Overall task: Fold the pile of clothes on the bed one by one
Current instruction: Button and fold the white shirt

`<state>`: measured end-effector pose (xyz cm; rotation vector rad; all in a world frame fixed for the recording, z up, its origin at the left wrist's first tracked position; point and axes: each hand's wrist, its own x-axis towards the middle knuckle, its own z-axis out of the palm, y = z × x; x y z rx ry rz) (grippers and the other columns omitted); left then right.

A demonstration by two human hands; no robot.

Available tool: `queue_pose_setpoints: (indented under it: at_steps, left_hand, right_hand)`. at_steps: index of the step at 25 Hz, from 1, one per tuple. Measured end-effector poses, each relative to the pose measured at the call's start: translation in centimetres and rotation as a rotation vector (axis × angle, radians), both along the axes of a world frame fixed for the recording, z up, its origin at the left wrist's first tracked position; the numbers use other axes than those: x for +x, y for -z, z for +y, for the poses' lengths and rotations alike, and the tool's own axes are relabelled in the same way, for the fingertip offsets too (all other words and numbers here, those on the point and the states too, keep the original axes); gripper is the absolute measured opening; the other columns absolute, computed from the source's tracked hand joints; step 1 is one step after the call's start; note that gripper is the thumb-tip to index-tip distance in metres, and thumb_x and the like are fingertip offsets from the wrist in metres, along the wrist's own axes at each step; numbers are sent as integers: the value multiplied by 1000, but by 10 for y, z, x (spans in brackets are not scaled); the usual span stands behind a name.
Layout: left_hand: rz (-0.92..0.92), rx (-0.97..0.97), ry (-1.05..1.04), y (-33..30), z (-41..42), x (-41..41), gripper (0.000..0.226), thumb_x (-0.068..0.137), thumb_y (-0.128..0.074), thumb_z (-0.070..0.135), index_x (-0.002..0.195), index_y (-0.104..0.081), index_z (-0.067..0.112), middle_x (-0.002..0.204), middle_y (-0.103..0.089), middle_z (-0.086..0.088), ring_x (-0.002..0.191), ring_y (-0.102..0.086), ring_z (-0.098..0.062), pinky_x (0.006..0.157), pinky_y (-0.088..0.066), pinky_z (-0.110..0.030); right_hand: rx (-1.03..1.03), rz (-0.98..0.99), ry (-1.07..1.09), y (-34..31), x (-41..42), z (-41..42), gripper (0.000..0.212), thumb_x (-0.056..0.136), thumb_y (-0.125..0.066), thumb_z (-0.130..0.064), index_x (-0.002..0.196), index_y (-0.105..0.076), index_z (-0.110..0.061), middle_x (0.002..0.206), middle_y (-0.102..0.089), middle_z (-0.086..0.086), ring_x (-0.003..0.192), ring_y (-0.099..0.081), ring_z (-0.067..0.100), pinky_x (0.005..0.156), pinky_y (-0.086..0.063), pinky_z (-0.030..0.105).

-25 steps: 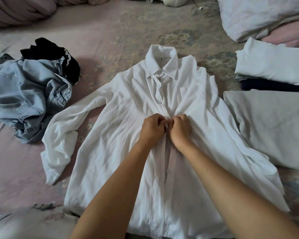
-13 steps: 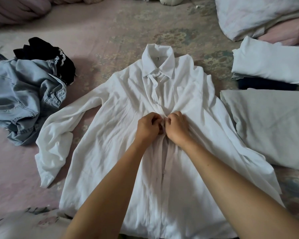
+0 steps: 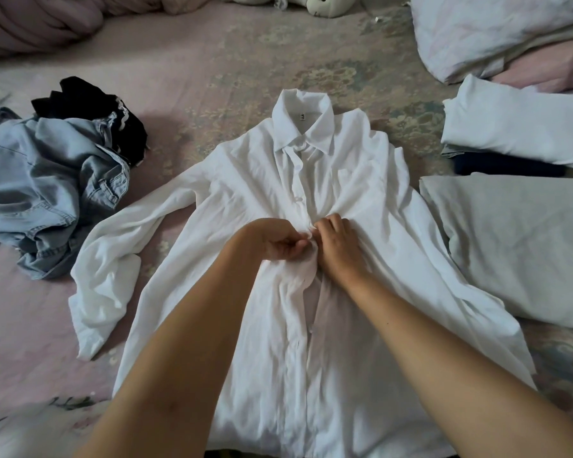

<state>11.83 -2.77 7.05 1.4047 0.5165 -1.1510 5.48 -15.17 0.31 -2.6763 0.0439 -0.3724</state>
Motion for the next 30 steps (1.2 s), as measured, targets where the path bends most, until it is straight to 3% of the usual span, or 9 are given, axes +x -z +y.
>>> queue_pose_setpoints:
  at_steps: [2,4,7,8,14,18,22,25,30]
  left_hand:
    - [-82,97,142,-3,-2,0,26,97,-41,-4,75,-55,-2,59,-60,-11,40,-58,-11,40,-48,-15]
    - [-408,288,253,2,-5,-4,19,93,-51,-2,76,-59,-2,65,-62,-13,45,-60,-16,52,-56,-24]
    - [-916,500,151,9,-2,-27,14,91,-55,9,87,-64,-1,78,-66,-14,65,-64,-23,67,-56,-32]
    - [-1020,530,127,11,2,-41,14,91,-58,15,93,-64,2,84,-65,-11,73,-62,-21,69,-51,-29]
    - [-1329,721,216,47,9,-131,35,83,-68,30,102,-61,1,96,-55,-14,87,-55,-30,65,-42,-34]
    - [-1251,692,102,40,8,-132,14,88,-53,10,76,-54,4,81,-53,-10,74,-51,-25,56,-33,-29]
    - [-1097,652,5,32,14,-129,15,89,-50,12,77,-55,4,78,-58,-8,69,-51,-20,60,-39,-29]
    - [-1090,618,-7,31,14,-133,12,88,-54,14,82,-58,4,81,-60,-6,73,-55,-20,63,-43,-30]
    - [-1064,585,-16,27,11,-135,17,89,-52,15,80,-57,1,78,-62,-9,72,-56,-23,64,-46,-34]
  right_hand:
    - [-68,63,-39,4,1,0,34,86,-37,-30,84,-58,-5,91,-57,17,80,-56,37,68,-45,42]
    - [-36,183,-32,-4,10,-3,33,96,-40,-31,97,-59,-4,105,-56,17,97,-52,36,84,-39,42]
    - [349,180,52,-25,11,-17,20,94,-53,-19,105,-57,-2,109,-56,17,101,-54,33,90,-42,44]
    - [351,113,64,-32,2,-22,18,93,-55,-15,106,-58,-2,108,-57,16,100,-55,32,88,-44,44]
    - [254,238,-77,-28,-74,-15,9,90,-60,-15,92,-66,-10,93,-62,6,86,-60,23,79,-48,36]
    - [305,293,-4,-27,-79,-7,10,90,-60,-16,94,-67,-9,95,-59,6,87,-58,23,80,-47,34]
    - [386,326,102,-33,-77,-2,17,92,-58,-21,89,-66,-6,87,-61,2,81,-58,21,72,-46,30]
    - [183,306,136,-36,-67,7,29,91,-56,-24,66,-53,-9,75,-57,8,77,-57,28,64,-43,34]
    - [-103,358,134,-46,-55,20,19,91,-50,-21,95,-61,-5,97,-61,12,95,-57,32,70,-39,32]
